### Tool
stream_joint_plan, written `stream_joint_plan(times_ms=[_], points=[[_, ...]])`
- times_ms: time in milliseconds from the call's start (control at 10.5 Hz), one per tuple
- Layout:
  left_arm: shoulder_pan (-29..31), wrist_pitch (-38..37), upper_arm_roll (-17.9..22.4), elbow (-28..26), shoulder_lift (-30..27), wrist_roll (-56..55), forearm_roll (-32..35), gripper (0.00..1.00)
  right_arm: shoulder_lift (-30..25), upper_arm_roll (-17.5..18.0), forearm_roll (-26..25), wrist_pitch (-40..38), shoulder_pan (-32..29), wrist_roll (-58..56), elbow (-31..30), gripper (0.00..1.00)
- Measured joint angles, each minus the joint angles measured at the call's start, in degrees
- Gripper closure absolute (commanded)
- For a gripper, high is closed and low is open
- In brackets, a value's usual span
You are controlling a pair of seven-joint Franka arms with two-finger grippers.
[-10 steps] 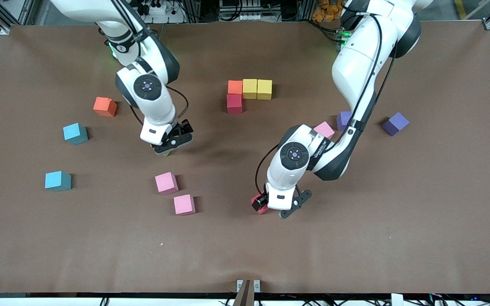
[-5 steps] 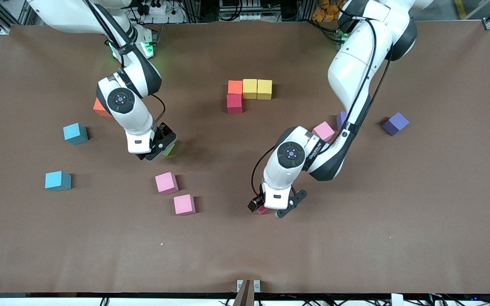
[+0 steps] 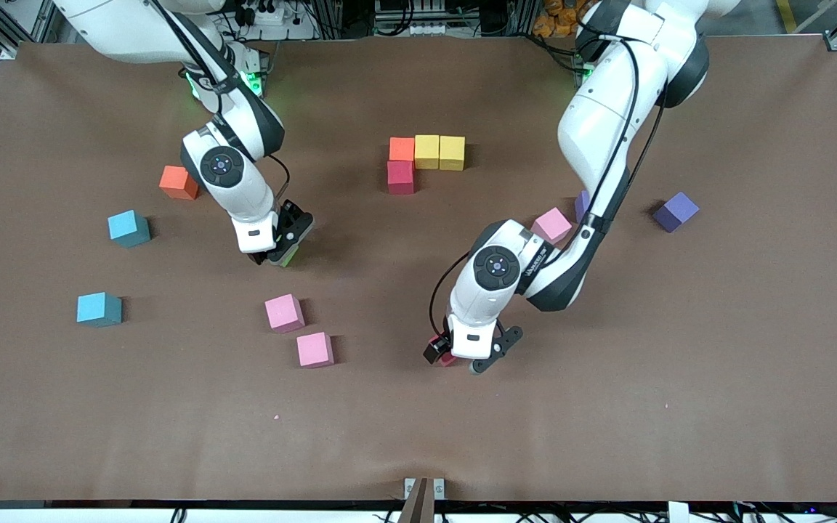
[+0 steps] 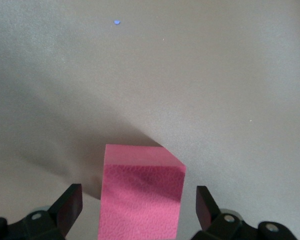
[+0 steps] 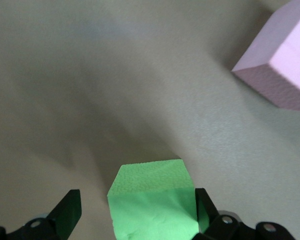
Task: Arrange 11 blocks into digit 3
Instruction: 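Grasp the red block with the left gripper while the right gripper grasps green, then carry the red and green blocks toward the block row with both grippers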
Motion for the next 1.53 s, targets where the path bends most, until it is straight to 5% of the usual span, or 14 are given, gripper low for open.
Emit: stream_joint_plan(times_ms=[573,669,764,860,1146,1528], points=[[0.0,1.35,0.09,0.04,1.17,0.0,0.0,0.0,1.39,-0.52,-1.78,2.46,-0.63,-2.36,-0.42,0.04],[0.0,1.35,0.12,0.04,1.2,0.0,0.0,0.0,1.89,-0.75,-2.35,3.01,-0.84,-2.4,-0.44,0.15],[0.0,1.35,0.13,0.04,1.25,0.0,0.0,0.06,2.28,-0.92,-3.01,3.23,-1.09,-2.41,-0.44,0.59],[0.0,1.35,0.13,0.04,1.35,0.0,0.0,0.19,2.36,-0.99,-3.21,3.23,-1.3,-2.41,-0.43,0.7],[0.0,1.34,0.16,0.04,1.72,0.0,-1.28,0.58,2.02,-0.94,-3.2,3.25,-1.62,-0.86,-0.02,0.71],[0.15,-3.52,0.15,1.01,1.15,0.0,-1.64,0.59,-0.14,2.16,-2.08,-2.02,-1.15,6.52,4.46,0.72]])
